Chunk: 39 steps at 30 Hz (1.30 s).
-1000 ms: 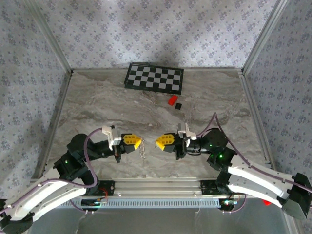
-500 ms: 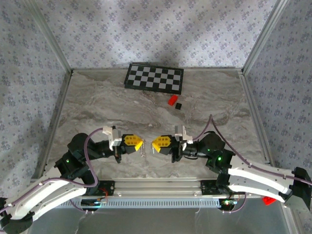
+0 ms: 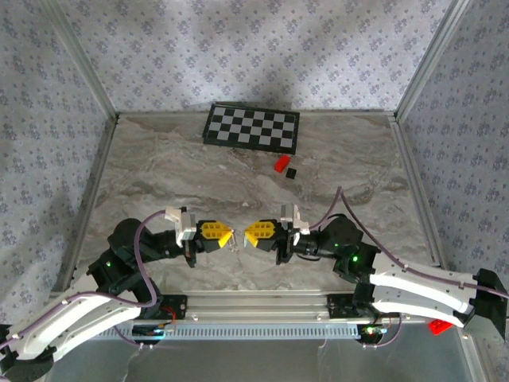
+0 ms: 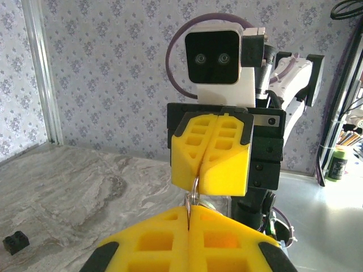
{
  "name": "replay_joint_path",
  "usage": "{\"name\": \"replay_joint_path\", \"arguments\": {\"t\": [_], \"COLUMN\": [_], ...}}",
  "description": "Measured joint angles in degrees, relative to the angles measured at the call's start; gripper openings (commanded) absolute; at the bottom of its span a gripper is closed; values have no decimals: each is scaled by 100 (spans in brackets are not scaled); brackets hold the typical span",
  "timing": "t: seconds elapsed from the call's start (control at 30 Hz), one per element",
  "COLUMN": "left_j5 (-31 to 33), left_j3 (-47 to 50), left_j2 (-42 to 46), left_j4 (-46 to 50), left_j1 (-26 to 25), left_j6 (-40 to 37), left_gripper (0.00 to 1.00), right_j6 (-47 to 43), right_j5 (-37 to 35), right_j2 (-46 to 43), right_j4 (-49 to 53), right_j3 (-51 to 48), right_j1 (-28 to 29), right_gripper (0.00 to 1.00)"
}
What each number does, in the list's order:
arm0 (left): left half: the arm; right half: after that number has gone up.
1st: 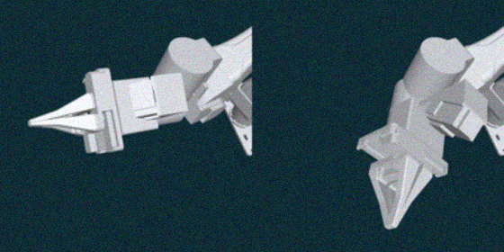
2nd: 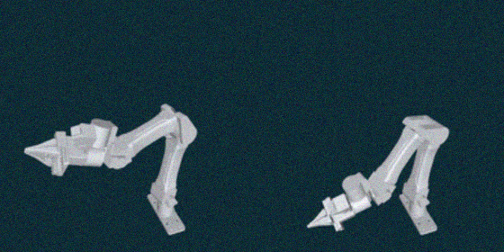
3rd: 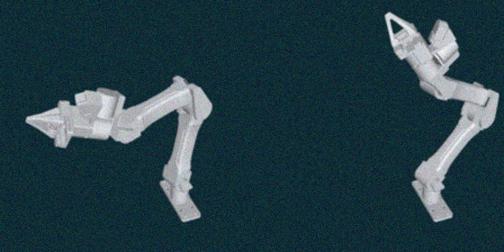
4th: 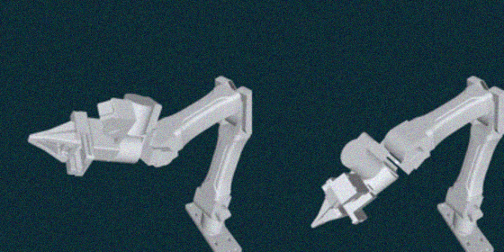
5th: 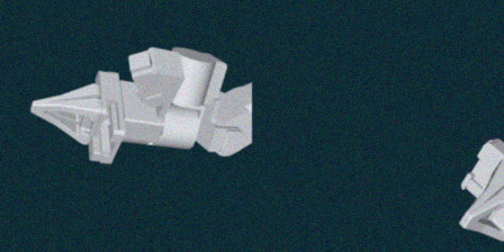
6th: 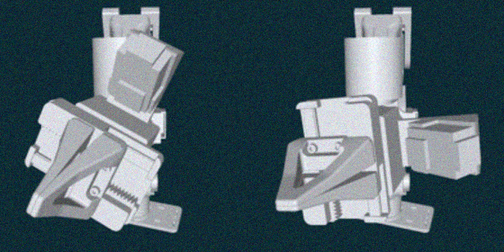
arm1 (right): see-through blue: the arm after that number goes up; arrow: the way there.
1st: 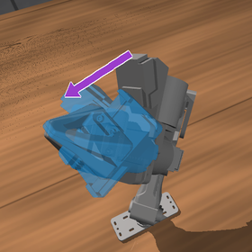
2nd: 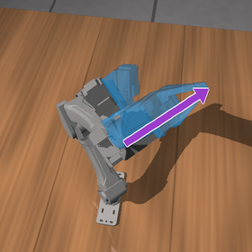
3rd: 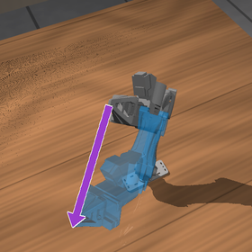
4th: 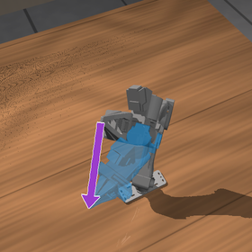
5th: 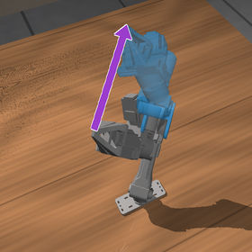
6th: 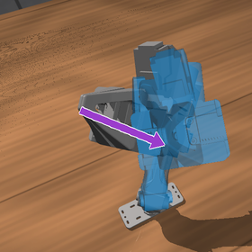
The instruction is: Put the keys on the keyring
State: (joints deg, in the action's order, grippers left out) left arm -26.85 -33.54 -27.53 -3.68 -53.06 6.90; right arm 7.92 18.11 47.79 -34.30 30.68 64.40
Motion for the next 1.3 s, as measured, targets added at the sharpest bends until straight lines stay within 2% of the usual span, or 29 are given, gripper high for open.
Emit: {"name": "replay_joint_path", "arguments": {"t": [0.83, 1.1, 1.3], "left_j5": [-68, 1224, 2020], "left_j3": [-2, -7, -7], "left_j2": [-177, 39, 136], "left_j4": [46, 614, 1029], "left_j1": [-22, -22, -22], "left_j6": [-7, -94, -92], "left_gripper": [0, 0, 0], "right_j6": [-2, -17, 87], "right_j5": [-87, -990, -1655], "right_j2": [46, -120, 144], "right_j4": [-269, 581, 1276], "right_j3": [2, -142, -664], "right_j1": [74, -61, -186], "right_gripper": [0, 0, 0]}}
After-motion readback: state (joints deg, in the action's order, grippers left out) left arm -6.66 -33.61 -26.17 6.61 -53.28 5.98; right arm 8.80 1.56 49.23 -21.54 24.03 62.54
